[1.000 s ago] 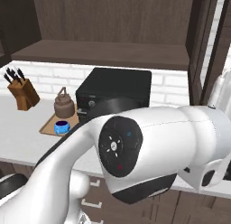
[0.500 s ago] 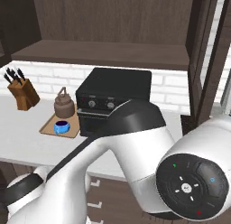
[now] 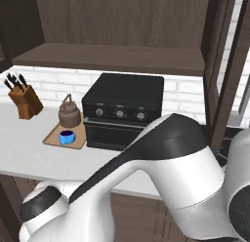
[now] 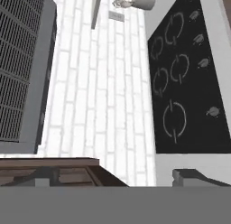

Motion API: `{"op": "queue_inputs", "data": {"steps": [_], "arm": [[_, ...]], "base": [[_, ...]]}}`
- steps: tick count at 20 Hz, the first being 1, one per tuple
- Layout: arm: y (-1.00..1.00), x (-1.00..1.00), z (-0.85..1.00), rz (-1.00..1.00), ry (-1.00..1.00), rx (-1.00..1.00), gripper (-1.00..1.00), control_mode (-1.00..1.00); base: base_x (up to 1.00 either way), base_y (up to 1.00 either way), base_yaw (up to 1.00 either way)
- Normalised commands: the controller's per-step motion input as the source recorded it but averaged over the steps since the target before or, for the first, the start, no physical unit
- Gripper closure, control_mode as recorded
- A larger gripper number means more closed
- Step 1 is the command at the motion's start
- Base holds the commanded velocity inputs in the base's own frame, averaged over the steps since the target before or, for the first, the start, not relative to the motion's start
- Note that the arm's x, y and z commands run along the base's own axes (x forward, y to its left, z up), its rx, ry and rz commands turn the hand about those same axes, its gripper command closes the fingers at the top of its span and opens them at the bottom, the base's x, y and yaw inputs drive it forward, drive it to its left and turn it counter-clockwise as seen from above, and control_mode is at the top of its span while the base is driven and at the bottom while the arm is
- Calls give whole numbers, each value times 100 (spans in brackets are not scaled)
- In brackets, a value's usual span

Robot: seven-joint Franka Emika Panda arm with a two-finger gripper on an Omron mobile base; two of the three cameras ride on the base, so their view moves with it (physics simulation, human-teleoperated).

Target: Pick the kettle from the counter and place it on the tray. Then pick the mug from the cabinet and place it on the tray. Then close the cabinet doors.

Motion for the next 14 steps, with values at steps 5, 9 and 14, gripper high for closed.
{"op": "queue_inputs", "data": {"steps": [5, 9, 14], "arm": [[0, 29, -13, 10, 0, 5, -100, -100], [1, 29, -13, 9, 0, 6, -100, -100], [2, 32, -9, 10, 0, 4, -100, -100]], "base": [[0, 0, 0], [0, 0, 0], [0, 0, 0]]}}
